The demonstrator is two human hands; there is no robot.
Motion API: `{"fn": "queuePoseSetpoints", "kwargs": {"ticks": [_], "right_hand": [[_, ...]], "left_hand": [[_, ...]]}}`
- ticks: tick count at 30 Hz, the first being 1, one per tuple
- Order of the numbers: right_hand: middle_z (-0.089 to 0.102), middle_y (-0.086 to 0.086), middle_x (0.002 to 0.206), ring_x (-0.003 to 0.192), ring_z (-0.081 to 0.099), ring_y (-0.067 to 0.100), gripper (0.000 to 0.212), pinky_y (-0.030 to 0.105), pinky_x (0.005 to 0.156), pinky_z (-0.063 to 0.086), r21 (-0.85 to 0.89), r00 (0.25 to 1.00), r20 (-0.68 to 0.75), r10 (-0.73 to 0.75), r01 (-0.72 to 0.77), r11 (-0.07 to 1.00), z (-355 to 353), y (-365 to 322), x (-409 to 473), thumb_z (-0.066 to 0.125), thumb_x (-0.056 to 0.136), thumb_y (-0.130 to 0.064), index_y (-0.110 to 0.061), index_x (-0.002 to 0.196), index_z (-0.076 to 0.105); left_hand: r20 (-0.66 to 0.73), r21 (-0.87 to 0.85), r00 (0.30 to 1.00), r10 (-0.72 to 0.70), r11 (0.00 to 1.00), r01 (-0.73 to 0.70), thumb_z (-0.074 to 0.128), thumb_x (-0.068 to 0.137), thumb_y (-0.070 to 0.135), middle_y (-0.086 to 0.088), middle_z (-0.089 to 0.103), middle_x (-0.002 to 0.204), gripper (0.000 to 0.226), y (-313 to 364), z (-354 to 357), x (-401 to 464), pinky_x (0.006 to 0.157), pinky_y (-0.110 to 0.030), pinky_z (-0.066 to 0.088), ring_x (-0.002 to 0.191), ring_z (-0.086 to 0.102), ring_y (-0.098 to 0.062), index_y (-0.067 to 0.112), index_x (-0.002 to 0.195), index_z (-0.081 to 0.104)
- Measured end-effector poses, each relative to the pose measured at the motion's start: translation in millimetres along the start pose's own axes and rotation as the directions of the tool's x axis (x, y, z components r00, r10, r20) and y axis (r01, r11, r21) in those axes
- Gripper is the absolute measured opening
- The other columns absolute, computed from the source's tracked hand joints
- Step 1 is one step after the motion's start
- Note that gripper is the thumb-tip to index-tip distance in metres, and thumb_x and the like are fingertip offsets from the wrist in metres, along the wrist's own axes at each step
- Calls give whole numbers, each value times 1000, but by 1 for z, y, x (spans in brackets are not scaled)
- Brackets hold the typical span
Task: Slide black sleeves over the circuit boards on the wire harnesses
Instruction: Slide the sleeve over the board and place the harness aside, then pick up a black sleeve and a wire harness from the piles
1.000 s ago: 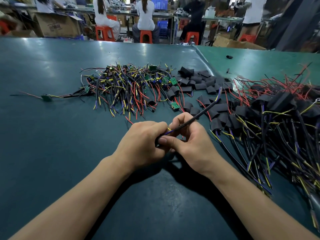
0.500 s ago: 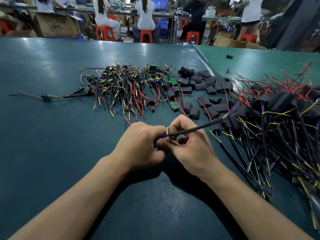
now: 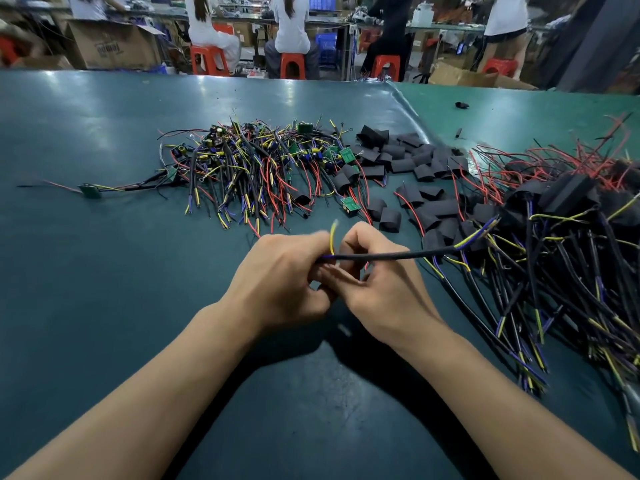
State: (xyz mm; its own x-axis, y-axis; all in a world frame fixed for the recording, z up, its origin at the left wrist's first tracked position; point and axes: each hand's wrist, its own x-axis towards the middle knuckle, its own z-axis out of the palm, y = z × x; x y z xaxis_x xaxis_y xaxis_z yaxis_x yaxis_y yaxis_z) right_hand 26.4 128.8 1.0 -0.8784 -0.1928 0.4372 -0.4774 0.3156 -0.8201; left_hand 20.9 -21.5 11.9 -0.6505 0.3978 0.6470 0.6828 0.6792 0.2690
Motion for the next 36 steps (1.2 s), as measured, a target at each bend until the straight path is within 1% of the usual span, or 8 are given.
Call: {"fn": "queuePoseSetpoints", "kwargs": {"ticks": [4, 12, 16, 21, 26, 29, 32, 36], "right_hand": [[45, -2, 57, 54, 43, 13, 21, 32, 54, 38, 135, 992, 34, 124, -128, 983, 1, 4, 1, 83, 77, -27, -20, 87, 65], [63, 10, 63, 60, 51, 5, 38, 23, 62, 44, 282, 984, 179, -17, -35, 959, -7, 4, -2, 75, 82, -7, -21, 117, 70], [55, -2, 67, 59, 50, 7, 22, 19, 57, 38, 96, 981, 66, -180, 173, 980, -6, 2, -2, 74, 83, -12, -10, 105, 76], [71, 8, 94, 63, 68, 16, 13, 19, 48, 49, 345, 976, -218, 12, 65, 936, -11, -4, 3, 69, 87, -13, -11, 99, 76], [73, -1, 87, 67, 72, 20, 11, 22, 44, 50, 493, 646, -706, 288, 158, 855, -36, 1, 17, 66, 92, -9, -17, 99, 66], [73, 6, 93, 77, 75, 23, 11, 22, 51, 53, 733, 530, -630, 567, 165, 660, -48, 8, 19, 64, 94, -9, -13, 100, 55], [75, 8, 80, 63, 73, 20, 17, 22, 44, 51, 818, 619, -376, 690, -128, 561, -39, 11, 17, 55, 100, -21, -7, 92, 57], [73, 4, 66, 54, 67, 15, 24, 19, 38, 42, 497, 782, -391, 485, -264, 827, -21, 13, 17, 55, 100, -23, -12, 80, 63]], "left_hand": [[-7, -48, 993, -114, 992, 114, 52, 66, 27, 16, 49, 102, 88, -5, 0, -4, 52, -26, 30, 52, 39, -12, 30, 148, 20], [58, -170, 996, 68, 984, -57, 74, 63, 11, 9, 36, 142, 118, -16, -2, 0, 73, -4, 38, 85, 49, 11, 20, 156, 1], [-134, -148, 988, 76, 984, -96, 73, 72, 24, 2, 39, 139, 101, -22, -3, 3, 93, -14, 35, 99, 52, -13, 2, 151, 13], [-217, -135, 972, -92, 989, 63, 83, 67, 53, -7, 47, 133, 113, -27, -3, 1, 93, -32, 46, 101, 56, -25, 2, 149, 23], [-228, -132, 963, -146, 984, 118, 75, 77, 46, -4, 58, 118, 81, -28, 4, -1, 90, -27, 44, 94, 57, -20, 4, 138, 44], [-268, -85, 953, -140, 989, 122, 71, 82, 36, -1, 62, 106, 54, -31, 6, -1, 86, -29, 46, 89, 56, -20, 5, 124, 58], [-301, -1, 946, -123, 992, 129, 69, 86, 27, 0, 66, 92, 26, -37, 7, -1, 81, -32, 47, 84, 55, -20, 7, 102, 69], [-312, 81, 943, -118, 985, 151, 68, 86, 19, 1, 68, 79, 12, -48, 6, -2, 77, -37, 47, 77, 56, -26, 8, 81, 71]]}}
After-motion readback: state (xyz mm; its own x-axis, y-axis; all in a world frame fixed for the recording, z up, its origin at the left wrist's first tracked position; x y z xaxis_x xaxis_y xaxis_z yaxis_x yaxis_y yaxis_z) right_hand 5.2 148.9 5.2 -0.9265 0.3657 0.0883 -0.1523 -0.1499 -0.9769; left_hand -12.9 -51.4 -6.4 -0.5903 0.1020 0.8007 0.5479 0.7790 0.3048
